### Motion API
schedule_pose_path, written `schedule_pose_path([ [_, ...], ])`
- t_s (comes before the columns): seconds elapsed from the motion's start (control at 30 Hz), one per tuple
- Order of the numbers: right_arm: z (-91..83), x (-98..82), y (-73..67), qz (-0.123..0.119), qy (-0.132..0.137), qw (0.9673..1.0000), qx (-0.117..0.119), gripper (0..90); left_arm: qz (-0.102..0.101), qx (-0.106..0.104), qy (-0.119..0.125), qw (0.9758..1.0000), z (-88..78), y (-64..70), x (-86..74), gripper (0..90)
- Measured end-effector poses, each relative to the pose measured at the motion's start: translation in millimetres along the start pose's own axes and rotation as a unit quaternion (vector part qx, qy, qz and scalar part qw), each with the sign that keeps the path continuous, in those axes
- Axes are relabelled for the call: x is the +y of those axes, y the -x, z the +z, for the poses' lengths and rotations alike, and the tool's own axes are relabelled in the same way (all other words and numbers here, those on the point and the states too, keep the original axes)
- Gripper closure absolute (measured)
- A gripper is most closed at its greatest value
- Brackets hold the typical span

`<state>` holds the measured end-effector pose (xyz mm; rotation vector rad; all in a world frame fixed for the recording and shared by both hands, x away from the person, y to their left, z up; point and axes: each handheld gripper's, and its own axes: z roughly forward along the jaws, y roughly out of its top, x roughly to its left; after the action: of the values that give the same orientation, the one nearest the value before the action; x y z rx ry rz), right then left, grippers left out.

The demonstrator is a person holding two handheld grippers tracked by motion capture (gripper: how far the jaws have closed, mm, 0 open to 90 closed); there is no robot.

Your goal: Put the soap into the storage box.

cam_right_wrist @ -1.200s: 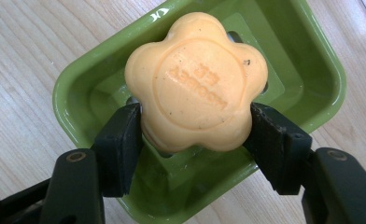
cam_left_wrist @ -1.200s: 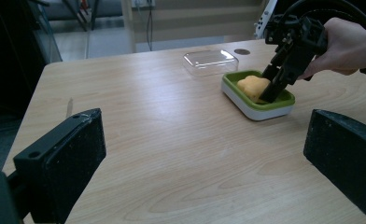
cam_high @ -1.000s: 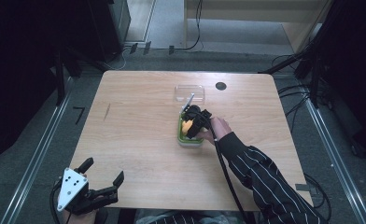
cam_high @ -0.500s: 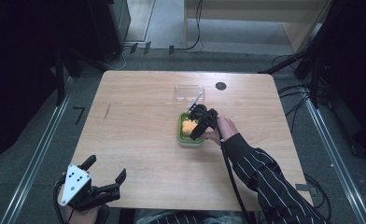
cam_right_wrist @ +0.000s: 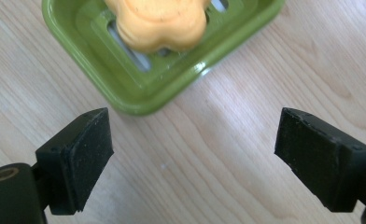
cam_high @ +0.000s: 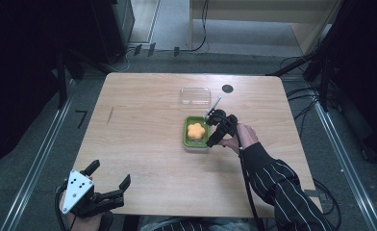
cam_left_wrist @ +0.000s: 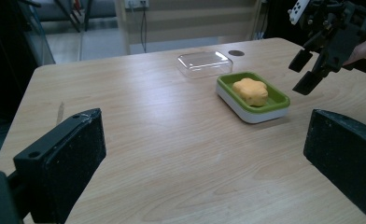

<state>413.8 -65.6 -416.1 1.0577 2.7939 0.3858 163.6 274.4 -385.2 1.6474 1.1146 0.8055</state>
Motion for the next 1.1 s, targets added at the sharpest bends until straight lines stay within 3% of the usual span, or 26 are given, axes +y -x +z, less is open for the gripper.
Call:
schedule_pose_path([
  [0.53, -16.0, -38.2, 7.1, 0.027, -0.002, 0.9996, -0.007, 11.1, -0.001, 0.002, 0.004, 1.0, -2.4, -0.3, -0.8, 0.0],
  [1.1, -16.9, -88.8, 8.4, 0.057, -0.026, 0.998, -0.004, 11.1, 0.001, 0.001, 0.003, 1.0, -2.9, 0.1, -0.8, 0.0],
])
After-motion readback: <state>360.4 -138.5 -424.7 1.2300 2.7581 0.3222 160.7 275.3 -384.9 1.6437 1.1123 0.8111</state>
